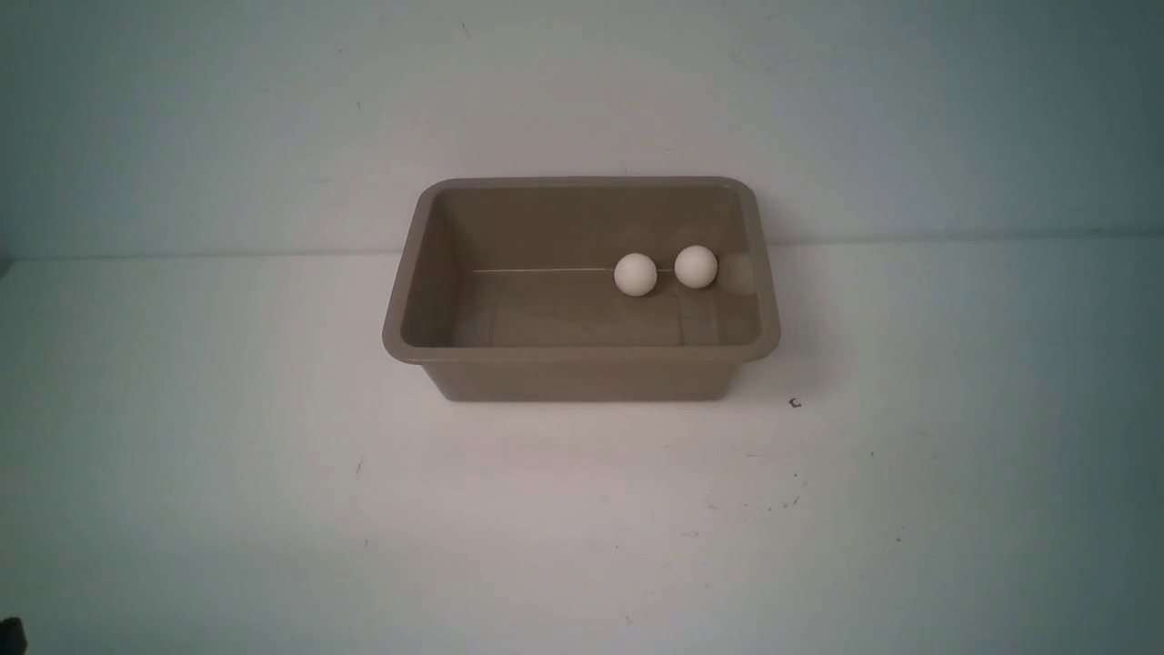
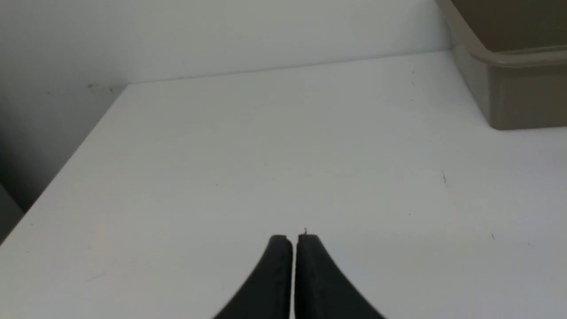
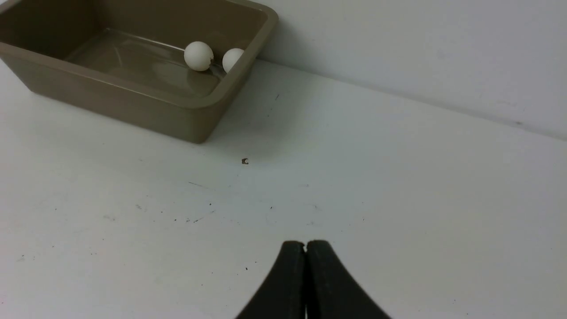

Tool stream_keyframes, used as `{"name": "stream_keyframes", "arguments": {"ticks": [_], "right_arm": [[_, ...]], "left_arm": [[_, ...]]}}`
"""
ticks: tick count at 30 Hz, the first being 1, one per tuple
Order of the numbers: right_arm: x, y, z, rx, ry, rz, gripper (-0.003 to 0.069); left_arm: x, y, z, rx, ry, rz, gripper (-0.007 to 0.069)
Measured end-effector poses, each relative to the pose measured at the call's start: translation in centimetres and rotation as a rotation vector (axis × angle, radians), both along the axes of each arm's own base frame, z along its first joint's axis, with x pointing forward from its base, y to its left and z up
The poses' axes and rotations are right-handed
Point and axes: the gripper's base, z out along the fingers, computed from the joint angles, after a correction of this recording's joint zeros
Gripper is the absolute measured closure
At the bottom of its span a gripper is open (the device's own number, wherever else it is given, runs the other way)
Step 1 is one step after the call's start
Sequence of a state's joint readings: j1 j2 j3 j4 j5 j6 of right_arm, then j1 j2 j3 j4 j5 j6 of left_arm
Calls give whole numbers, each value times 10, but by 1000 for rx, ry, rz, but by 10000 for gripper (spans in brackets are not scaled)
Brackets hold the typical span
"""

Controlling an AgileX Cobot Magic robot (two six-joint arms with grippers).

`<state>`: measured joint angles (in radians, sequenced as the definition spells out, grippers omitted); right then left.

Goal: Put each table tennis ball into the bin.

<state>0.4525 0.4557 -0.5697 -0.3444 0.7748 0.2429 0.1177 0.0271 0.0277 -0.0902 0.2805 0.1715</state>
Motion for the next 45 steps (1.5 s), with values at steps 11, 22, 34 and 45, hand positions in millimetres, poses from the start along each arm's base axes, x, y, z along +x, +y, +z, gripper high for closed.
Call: {"name": "stream_keyframes", "arguments": {"ticks": [11,22,34,45], "right_arm": [[0,0,0,-1,2,-1,676],[0,0,0,-1,2,-1,676],[-1,-8,1,9,-10,-84,676],[-11,-39,4,107,-93,-498,676]], "left_arm": [[-4,0,-6,26,54,-6,629],[-4,0,-6,29,58,-6,629],[-4,0,-6,29,58,-6,629],[-4,0,-6,30,58,-6,629]]}}
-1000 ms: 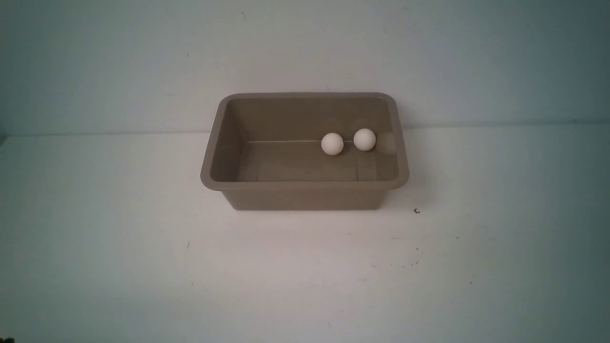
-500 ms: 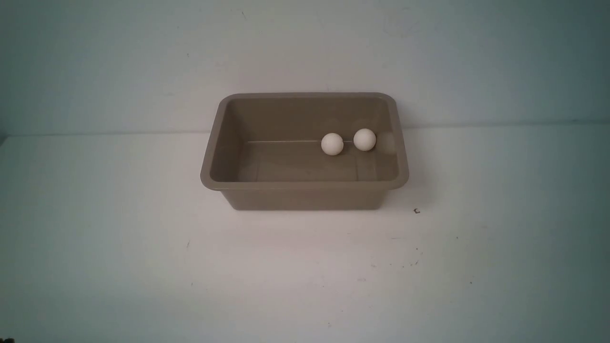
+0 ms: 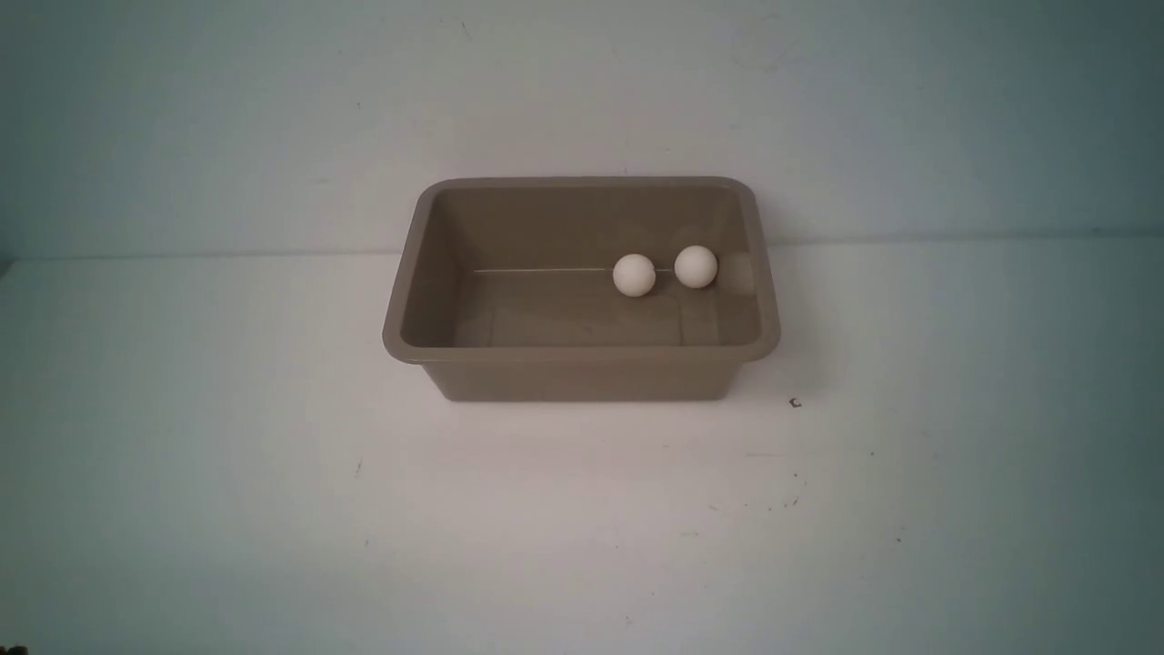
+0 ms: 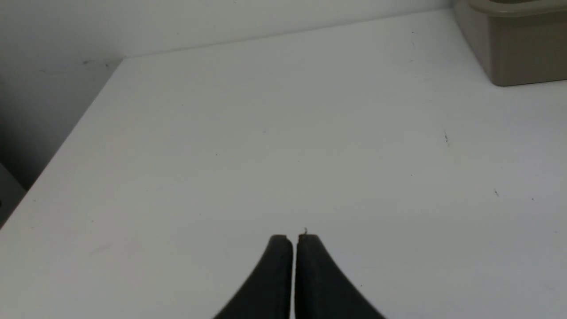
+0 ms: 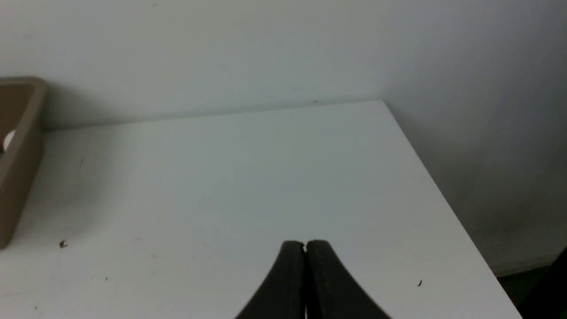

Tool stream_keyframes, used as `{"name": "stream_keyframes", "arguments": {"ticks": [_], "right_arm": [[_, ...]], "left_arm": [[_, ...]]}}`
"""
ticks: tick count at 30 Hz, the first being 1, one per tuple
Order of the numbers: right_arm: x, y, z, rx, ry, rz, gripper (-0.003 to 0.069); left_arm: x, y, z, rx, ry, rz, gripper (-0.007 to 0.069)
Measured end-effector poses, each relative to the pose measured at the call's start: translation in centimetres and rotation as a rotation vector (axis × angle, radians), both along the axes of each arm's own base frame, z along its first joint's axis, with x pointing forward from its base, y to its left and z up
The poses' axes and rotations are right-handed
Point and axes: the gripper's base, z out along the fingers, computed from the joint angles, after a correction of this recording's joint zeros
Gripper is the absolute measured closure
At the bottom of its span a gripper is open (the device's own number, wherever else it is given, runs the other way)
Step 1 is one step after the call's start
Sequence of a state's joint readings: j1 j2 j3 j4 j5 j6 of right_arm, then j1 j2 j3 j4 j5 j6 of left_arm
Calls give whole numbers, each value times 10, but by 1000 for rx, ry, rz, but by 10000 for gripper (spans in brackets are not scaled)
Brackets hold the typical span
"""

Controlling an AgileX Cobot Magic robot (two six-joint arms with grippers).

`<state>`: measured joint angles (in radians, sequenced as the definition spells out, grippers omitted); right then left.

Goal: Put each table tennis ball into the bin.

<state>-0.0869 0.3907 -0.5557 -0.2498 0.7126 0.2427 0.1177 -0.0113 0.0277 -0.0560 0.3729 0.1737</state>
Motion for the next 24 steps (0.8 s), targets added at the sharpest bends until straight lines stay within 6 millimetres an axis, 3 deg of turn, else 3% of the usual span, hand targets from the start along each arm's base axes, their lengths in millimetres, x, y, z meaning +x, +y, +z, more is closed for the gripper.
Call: {"name": "stream_keyframes", "arguments": {"ticks": [7,11,17,24], "right_arm": [[-17,2,-31,37,-79,-31,676],[-25,4,-59,39,-124,-18,676],[-27,5,-87,45,-110,-6,676],[-28,9,-99,37,-118,63,676]], "left_arm": [[0,0,0,0,0,0,629],[0,0,0,0,0,0,629],[0,0,0,0,0,0,629],[0,0,0,0,0,0,629]]}}
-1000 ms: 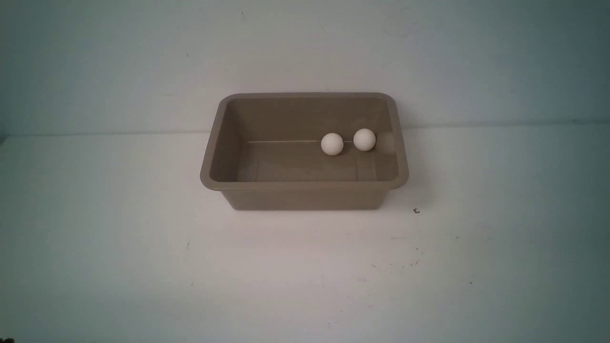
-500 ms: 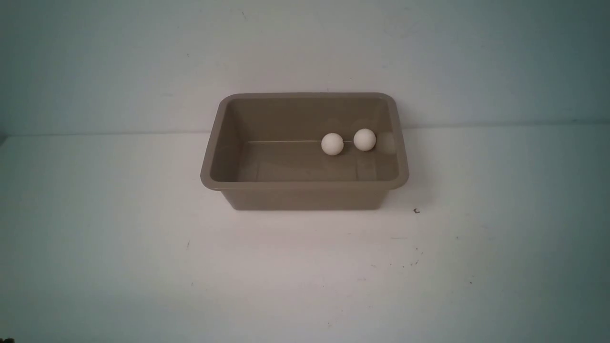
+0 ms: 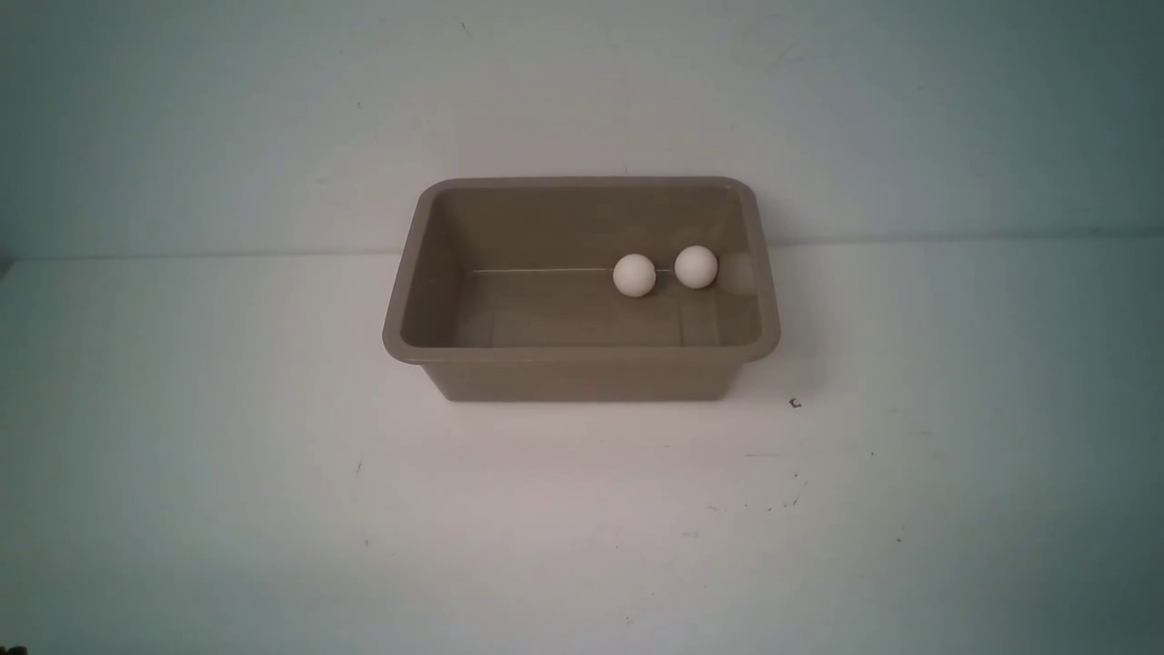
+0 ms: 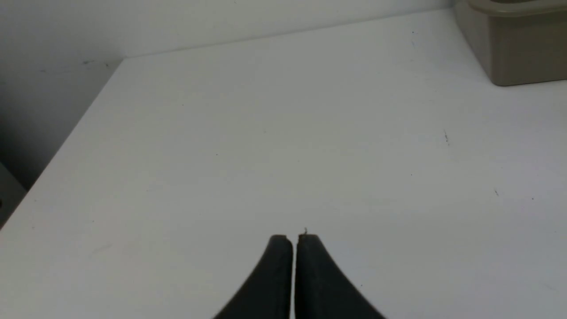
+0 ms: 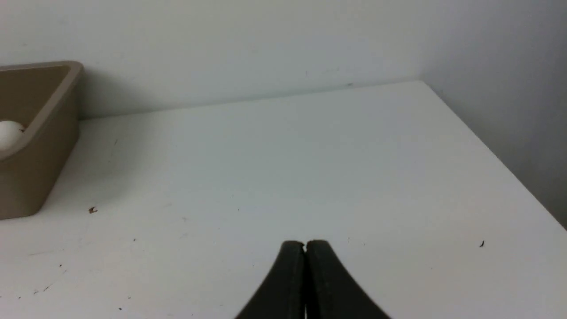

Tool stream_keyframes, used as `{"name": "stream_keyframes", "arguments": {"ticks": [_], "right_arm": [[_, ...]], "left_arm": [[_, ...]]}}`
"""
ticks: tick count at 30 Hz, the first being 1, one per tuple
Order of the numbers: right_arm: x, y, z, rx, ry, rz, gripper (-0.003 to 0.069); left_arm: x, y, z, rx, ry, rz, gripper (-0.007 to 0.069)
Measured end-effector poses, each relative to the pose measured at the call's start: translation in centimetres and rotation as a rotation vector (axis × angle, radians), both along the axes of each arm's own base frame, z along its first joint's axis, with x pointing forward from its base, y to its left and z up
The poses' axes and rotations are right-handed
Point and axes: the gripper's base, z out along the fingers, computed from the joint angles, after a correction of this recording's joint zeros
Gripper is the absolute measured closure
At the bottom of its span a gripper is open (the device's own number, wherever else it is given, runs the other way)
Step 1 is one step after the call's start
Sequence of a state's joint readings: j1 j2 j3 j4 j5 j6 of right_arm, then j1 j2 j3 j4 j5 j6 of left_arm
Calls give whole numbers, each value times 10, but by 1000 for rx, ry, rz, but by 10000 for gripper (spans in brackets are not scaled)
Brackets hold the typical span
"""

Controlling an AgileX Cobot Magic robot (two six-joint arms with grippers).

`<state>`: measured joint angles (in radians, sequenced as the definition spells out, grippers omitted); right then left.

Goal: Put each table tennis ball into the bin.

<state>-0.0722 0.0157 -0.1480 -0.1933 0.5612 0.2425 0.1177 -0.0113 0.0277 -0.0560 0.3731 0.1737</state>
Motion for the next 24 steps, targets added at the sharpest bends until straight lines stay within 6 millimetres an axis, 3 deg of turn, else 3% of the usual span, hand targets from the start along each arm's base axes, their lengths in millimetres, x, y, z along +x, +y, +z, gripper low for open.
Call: {"name": "stream_keyframes", "arguments": {"ticks": [19,24], "right_arm": [[-1,0,-4,-31,-21,13,676],[4,1,-23,-32,2,25,676]], "left_arm": [[0,0,0,0,1,0,629],[0,0,0,0,1,0,629]]}}
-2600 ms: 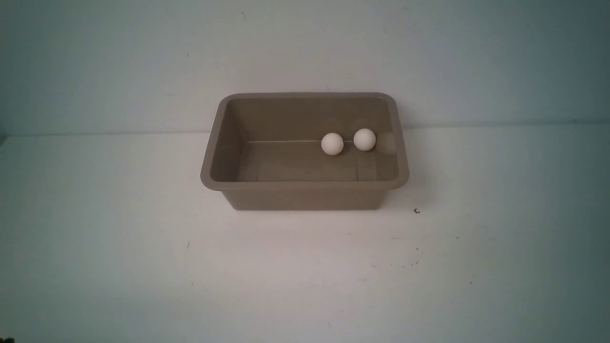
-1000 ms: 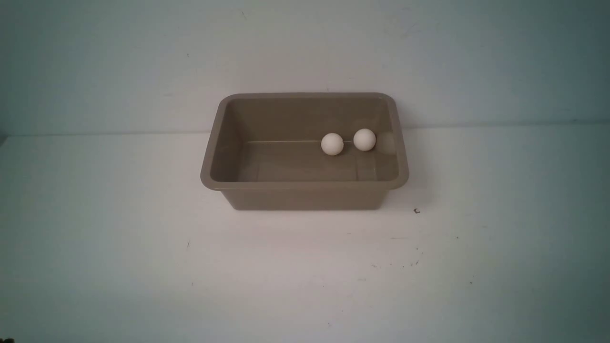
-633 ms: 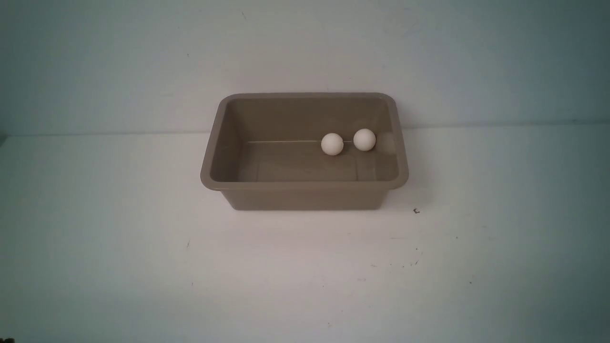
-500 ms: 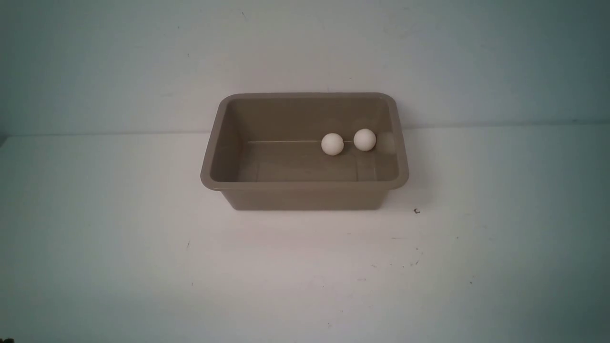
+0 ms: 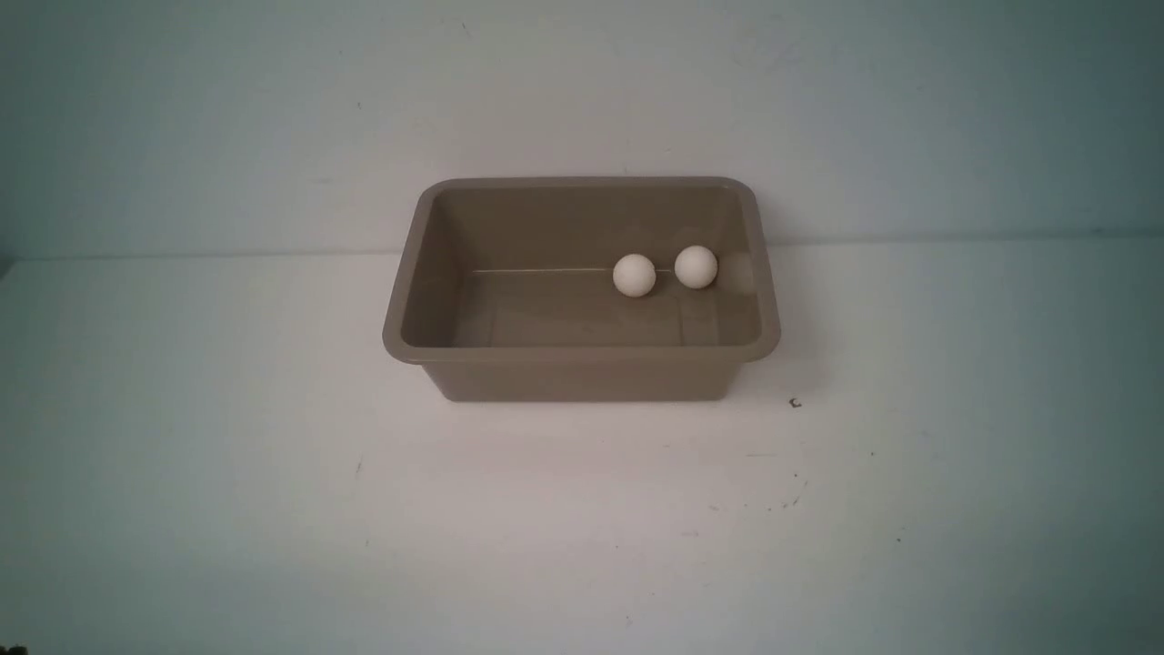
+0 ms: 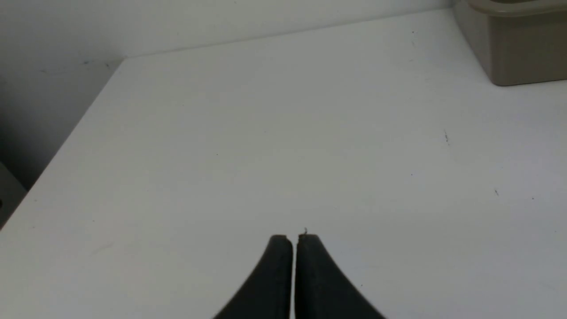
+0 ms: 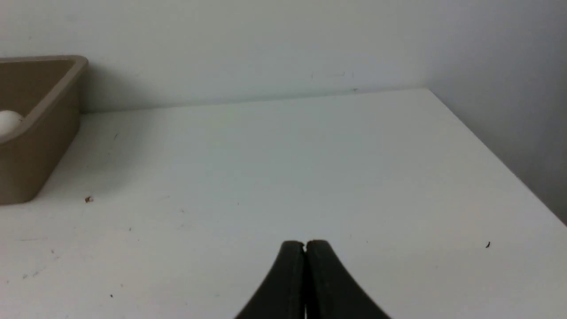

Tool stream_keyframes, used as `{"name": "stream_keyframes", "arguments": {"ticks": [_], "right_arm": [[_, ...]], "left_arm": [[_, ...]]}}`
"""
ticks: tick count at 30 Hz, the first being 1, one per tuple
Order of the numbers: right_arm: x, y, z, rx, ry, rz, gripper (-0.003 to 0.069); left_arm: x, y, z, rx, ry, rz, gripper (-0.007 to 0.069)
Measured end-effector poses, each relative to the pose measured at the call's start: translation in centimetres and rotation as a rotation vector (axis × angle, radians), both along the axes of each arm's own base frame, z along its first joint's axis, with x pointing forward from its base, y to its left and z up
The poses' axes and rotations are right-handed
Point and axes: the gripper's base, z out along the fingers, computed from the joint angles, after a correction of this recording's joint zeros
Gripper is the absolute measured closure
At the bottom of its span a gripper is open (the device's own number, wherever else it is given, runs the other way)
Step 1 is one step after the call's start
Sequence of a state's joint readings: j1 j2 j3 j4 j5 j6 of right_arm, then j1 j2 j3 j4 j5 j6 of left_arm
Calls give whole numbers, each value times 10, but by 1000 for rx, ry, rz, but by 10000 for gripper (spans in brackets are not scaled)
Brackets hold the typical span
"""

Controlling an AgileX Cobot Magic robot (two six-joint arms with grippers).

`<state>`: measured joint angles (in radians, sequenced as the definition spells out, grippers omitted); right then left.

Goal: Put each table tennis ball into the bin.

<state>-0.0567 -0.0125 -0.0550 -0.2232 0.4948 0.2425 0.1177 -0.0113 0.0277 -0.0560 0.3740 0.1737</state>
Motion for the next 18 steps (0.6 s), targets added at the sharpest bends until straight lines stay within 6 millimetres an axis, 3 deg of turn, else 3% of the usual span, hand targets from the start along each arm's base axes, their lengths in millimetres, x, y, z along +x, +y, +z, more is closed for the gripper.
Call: {"name": "stream_keyframes", "arguments": {"ticks": [2,18], "right_arm": [[2,0,-17,3,38,5,676],[4,2,-16,12,-21,23,676]], "left_arm": [[0,0,0,0,0,0,629],[0,0,0,0,0,0,629]]}}
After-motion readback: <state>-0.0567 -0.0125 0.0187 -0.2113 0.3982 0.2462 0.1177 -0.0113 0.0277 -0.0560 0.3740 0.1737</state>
